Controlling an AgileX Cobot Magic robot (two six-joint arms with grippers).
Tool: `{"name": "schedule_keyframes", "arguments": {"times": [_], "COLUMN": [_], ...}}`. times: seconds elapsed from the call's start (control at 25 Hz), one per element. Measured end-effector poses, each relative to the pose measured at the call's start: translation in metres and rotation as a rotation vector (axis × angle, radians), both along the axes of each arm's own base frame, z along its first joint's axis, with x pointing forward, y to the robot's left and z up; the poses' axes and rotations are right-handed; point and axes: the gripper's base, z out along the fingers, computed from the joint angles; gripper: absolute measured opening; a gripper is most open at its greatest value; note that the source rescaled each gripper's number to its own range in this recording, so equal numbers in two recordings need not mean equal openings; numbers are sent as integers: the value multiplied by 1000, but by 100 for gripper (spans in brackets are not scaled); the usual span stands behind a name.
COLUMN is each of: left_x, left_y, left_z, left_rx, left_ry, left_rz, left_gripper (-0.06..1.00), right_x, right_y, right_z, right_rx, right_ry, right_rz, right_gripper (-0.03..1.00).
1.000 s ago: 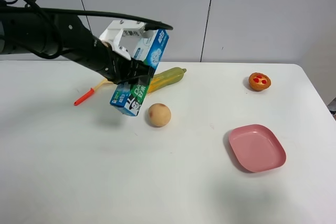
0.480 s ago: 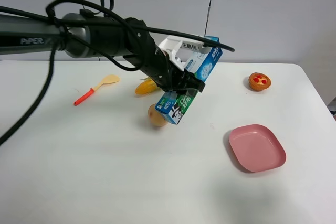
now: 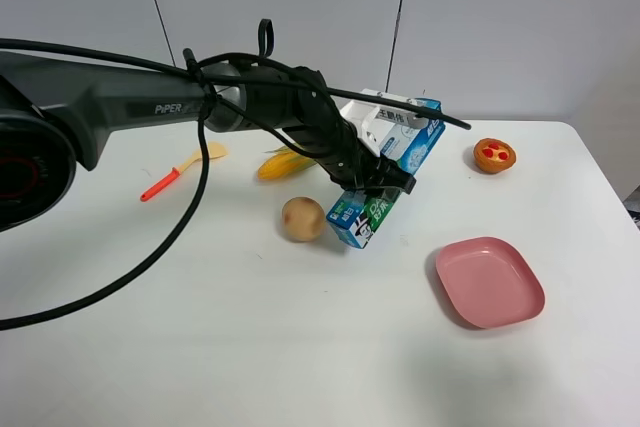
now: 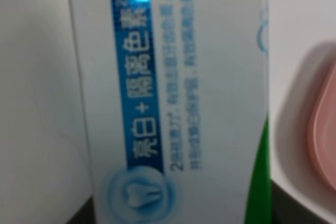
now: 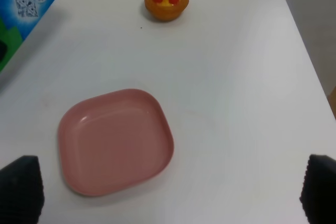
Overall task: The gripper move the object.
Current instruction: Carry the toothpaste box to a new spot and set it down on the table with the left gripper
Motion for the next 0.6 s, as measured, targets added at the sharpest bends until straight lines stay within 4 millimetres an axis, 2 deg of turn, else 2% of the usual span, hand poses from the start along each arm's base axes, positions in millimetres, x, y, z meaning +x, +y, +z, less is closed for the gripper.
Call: {"name": "schedule_keyframes", "arguments": {"times": [0.32, 0.36, 0.4, 0.52, 0.56, 0.6], "left_x": [1, 2, 3, 7, 8, 9], "left_y": [-1, -1, -2, -3, -3, -3], "left_z": [-8, -8, -7, -4, -3, -3], "left_rx": [19, 18, 16, -7, -14, -19], "left_ry": [-13, -24, -34, -68, -80, -85], "left_rz": [-33, -37, -34, -8, 2, 11], "left_gripper": [1, 5, 18, 74, 86, 92], "right_x": [0, 0, 0, 0, 0, 0], "right_y": [0, 0, 0, 0, 0, 0], "right_z": [0, 0, 0, 0, 0, 0], "right_rx": [0, 0, 0, 1, 1, 1], "right_ry": [0, 0, 0, 0, 0, 0], "right_rz": [0, 0, 0, 1, 1, 1], "right_gripper": [100, 100, 100, 100, 100, 100]}}
